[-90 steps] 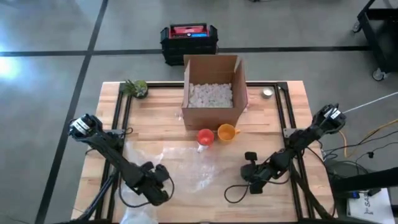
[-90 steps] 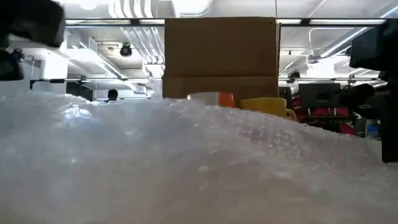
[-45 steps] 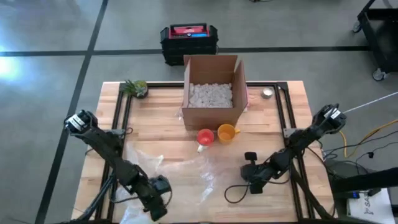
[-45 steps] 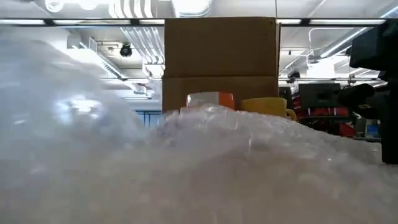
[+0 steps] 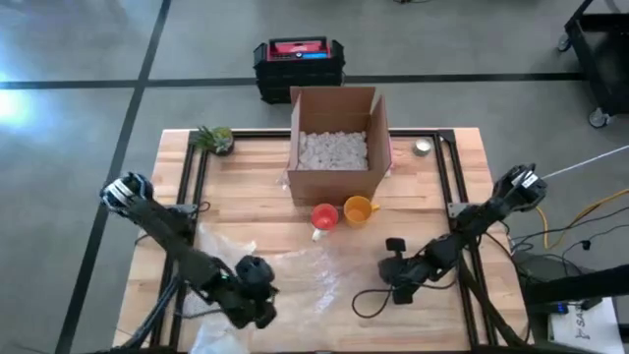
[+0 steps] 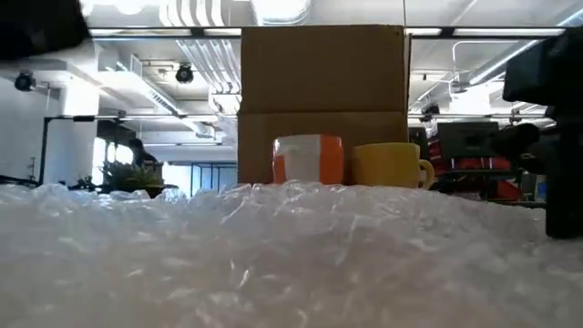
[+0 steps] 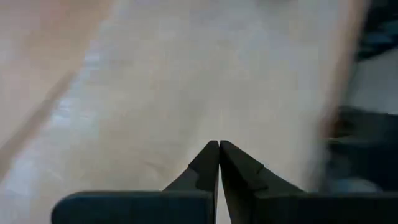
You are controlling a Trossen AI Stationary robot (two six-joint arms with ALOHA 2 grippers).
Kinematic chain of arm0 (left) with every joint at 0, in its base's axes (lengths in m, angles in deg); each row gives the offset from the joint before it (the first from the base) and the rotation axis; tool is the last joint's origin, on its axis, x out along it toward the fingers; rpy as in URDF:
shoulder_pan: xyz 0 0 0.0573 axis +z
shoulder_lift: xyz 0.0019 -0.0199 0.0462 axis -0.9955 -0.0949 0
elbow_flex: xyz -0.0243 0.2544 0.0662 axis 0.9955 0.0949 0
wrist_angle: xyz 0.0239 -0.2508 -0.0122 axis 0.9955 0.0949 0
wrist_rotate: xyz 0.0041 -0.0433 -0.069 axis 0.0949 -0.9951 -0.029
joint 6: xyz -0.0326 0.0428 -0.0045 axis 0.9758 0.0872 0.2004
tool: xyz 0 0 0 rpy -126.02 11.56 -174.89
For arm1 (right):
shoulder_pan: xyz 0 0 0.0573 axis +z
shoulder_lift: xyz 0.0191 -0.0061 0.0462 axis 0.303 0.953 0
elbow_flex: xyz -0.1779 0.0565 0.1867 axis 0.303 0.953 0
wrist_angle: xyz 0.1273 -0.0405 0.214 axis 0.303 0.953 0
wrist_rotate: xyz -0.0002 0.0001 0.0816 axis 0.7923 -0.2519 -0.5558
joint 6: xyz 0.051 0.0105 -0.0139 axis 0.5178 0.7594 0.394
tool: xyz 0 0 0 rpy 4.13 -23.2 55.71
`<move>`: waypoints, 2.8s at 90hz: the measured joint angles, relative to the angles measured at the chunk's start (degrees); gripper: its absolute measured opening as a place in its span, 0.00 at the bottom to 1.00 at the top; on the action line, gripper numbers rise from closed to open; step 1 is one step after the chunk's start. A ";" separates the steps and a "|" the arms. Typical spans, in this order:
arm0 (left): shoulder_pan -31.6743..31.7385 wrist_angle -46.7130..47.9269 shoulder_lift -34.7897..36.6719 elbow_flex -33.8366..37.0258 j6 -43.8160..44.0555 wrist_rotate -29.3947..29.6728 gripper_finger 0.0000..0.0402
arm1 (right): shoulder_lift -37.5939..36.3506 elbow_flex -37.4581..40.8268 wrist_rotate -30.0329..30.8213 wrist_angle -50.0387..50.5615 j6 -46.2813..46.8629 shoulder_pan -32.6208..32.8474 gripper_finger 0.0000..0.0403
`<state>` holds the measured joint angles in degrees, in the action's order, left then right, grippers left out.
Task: Wrap mug
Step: Wrap the yellow mug with the transparent bubble wrap
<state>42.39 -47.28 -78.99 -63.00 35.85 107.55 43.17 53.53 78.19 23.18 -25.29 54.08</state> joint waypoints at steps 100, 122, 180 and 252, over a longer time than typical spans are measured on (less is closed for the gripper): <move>3.35 1.05 -7.57 2.89 6.82 11.31 0.00 | -3.96 -21.77 1.11 21.36 -33.61 -23.50 0.49; 3.33 0.30 -7.53 2.94 4.92 11.26 0.00 | 5.14 -26.95 0.93 31.40 -33.27 -27.07 0.57; 3.32 -1.36 -7.51 2.96 3.89 11.24 0.00 | -1.00 -35.93 -7.96 44.44 -27.57 -20.68 0.02; 3.32 -2.63 -7.51 2.98 3.83 11.44 0.00 | 18.96 -49.01 -9.62 34.57 -25.72 -6.94 0.02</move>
<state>45.72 -49.91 -86.50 -60.02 39.68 118.99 62.14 4.52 68.57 57.75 -51.01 47.14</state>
